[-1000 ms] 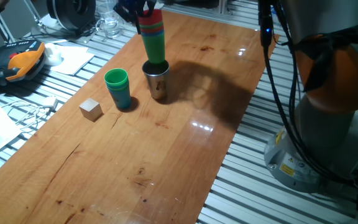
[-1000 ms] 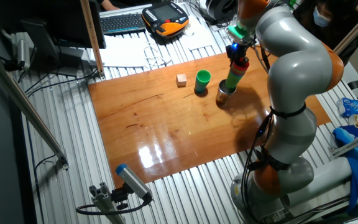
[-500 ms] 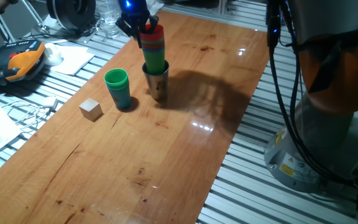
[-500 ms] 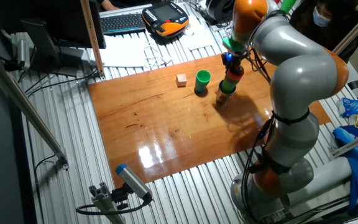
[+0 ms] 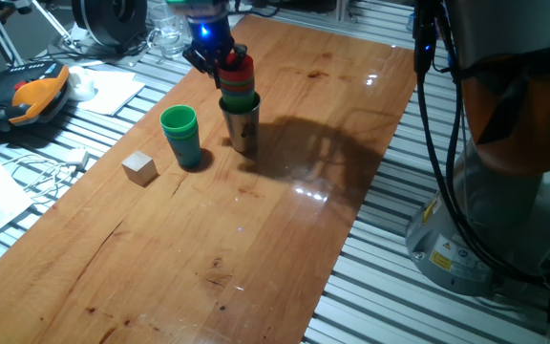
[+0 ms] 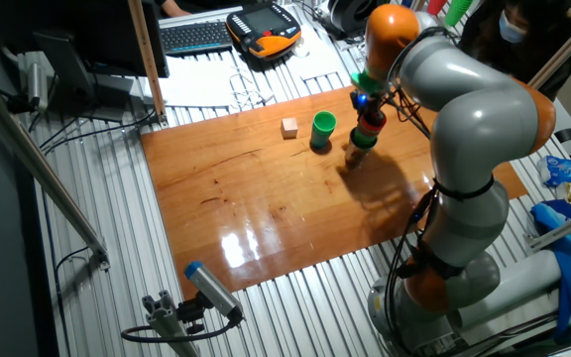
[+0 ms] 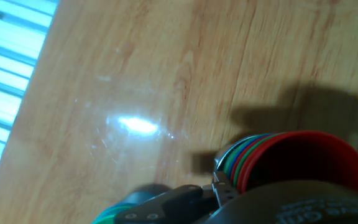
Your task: Stack the cups
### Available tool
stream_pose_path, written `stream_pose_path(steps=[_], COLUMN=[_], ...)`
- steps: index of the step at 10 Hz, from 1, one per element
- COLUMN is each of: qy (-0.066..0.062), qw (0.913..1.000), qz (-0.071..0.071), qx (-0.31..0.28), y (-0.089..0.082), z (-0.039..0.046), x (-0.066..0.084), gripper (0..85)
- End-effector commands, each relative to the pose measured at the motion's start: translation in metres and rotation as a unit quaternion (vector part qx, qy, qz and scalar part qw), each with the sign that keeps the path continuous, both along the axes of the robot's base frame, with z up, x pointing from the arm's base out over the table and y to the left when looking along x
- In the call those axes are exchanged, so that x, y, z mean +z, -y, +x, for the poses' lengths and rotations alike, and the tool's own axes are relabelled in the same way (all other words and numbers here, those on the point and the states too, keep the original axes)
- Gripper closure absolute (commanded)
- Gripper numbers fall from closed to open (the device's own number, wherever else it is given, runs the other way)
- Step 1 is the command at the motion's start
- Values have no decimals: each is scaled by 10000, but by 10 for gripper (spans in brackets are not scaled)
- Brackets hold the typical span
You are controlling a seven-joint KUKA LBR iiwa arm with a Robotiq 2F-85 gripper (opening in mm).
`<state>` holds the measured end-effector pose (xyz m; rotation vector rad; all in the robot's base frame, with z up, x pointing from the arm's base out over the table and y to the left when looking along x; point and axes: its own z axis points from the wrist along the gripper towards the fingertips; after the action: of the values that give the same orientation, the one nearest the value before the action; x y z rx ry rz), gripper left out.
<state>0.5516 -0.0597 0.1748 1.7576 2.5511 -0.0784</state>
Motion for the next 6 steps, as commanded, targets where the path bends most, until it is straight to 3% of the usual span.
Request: stream_pose_path(steps=[1, 3, 4, 5, 6], qy=[-13, -19, -32, -21, -18], qw=[10000, 10000, 9999, 9999, 9998], qz=[-8, 61, 53, 38, 16], qx=[-16, -55, -87, -140, -186], y=[-29, -40, -45, -58, -76], z=[-15, -22, -17, -13, -9], x=[-20, -25, -29, -30, -27], gripper=[850, 850, 680, 680, 510])
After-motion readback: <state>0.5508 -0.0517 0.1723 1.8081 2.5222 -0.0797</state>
